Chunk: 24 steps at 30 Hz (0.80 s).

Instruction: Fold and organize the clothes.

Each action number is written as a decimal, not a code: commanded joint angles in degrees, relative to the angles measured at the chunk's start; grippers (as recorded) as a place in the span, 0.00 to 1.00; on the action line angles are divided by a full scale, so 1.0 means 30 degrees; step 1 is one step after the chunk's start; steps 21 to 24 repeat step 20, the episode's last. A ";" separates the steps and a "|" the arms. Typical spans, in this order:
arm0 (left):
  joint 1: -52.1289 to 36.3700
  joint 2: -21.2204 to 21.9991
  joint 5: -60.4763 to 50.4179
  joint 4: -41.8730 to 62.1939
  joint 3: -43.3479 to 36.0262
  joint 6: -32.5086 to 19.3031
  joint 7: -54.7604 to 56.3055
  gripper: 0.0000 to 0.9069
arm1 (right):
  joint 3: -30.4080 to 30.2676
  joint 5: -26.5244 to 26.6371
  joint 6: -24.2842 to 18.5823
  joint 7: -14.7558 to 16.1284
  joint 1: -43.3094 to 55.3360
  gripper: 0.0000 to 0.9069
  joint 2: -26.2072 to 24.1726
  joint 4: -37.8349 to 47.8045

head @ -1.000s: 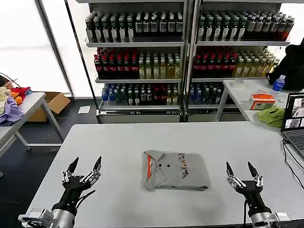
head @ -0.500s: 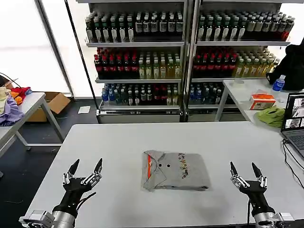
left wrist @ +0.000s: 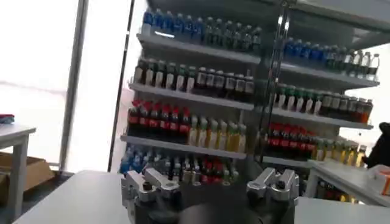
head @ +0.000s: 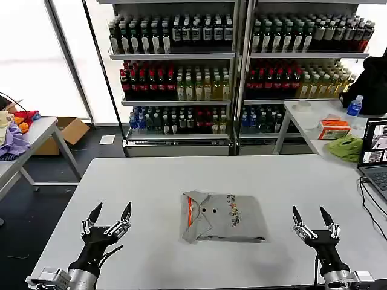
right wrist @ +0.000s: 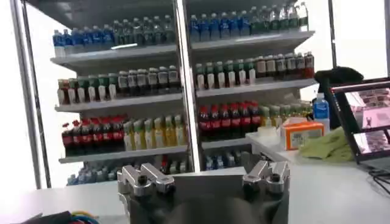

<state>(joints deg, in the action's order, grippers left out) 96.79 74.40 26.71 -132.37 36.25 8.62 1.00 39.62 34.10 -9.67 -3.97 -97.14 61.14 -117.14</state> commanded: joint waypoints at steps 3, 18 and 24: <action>0.0012 -0.0074 -0.0049 -0.0147 -0.0161 0.0005 -0.0008 1.00 | 0.0052 0.0311 0.0148 -0.0126 -0.0033 1.00 -0.0265 0.0144; 0.0062 -0.0024 -0.0025 -0.0290 -0.0255 0.0012 -0.0104 1.00 | 0.0091 0.0261 0.0371 -0.0021 -0.0282 1.00 -0.0217 0.0063; 0.0066 -0.0007 -0.0021 -0.0342 -0.0266 0.0021 -0.0105 1.00 | 0.0086 0.0256 0.0384 -0.0030 -0.0257 1.00 -0.0213 0.0105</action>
